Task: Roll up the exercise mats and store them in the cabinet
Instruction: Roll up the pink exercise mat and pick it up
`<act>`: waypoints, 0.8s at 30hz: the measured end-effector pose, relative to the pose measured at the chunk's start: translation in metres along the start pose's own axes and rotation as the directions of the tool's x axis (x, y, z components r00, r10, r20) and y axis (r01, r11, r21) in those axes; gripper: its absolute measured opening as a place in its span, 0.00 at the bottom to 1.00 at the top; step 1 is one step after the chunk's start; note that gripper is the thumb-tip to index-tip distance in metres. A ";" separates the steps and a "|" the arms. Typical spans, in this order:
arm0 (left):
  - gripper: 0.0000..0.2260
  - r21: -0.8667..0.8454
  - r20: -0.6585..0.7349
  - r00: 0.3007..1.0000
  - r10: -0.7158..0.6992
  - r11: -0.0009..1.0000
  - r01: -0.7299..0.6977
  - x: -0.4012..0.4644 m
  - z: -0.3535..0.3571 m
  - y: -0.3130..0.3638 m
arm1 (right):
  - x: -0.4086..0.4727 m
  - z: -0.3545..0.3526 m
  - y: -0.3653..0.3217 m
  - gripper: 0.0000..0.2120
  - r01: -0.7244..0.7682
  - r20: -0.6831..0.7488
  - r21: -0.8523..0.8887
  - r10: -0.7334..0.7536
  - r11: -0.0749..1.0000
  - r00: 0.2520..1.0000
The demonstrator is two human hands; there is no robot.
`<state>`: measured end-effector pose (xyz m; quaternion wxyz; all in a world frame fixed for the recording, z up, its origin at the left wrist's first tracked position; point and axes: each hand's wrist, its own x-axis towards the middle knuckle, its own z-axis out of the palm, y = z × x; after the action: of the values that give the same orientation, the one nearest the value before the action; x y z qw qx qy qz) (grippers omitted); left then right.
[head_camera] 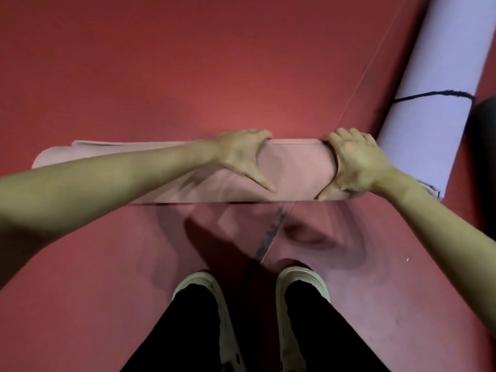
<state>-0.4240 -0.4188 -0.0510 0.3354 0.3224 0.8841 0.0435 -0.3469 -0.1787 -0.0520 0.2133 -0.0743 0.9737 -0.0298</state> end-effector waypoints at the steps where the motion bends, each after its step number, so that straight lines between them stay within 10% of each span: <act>1: 0.53 0.014 0.037 0.999 0.033 0.999 -0.034 0.009 -0.003 0.015 | -0.003 0.003 0.000 0.58 0.004 -0.017 -0.003 -0.004 1.000 1.000; 5: 0.62 0.093 0.111 0.993 0.038 0.994 -0.049 0.032 0.002 0.058 | -0.008 0.005 0.003 0.57 -0.017 -0.018 0.120 0.019 0.993 1.000; 9: 0.48 0.161 -0.005 1.000 0.016 0.987 -0.015 0.024 0.010 0.066 | -0.023 0.007 0.020 0.59 -0.161 -0.028 0.332 0.180 0.929 0.983; 17: 0.60 0.252 -0.201 0.979 0.045 0.968 0.008 -0.036 0.003 0.090 | -0.098 0.013 0.023 0.64 -0.130 -0.068 0.840 0.340 0.527 0.938; 24: 0.60 0.325 -0.272 0.947 0.170 0.943 -0.075 -0.050 -0.038 0.167 | -0.176 -0.031 0.049 0.62 -0.087 -0.247 0.800 0.459 0.593 0.853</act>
<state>-0.3290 -0.3124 0.0554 0.1411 0.4158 0.8980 -0.0272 -0.2083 -0.1017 0.0440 0.0063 0.1861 0.8882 -0.4200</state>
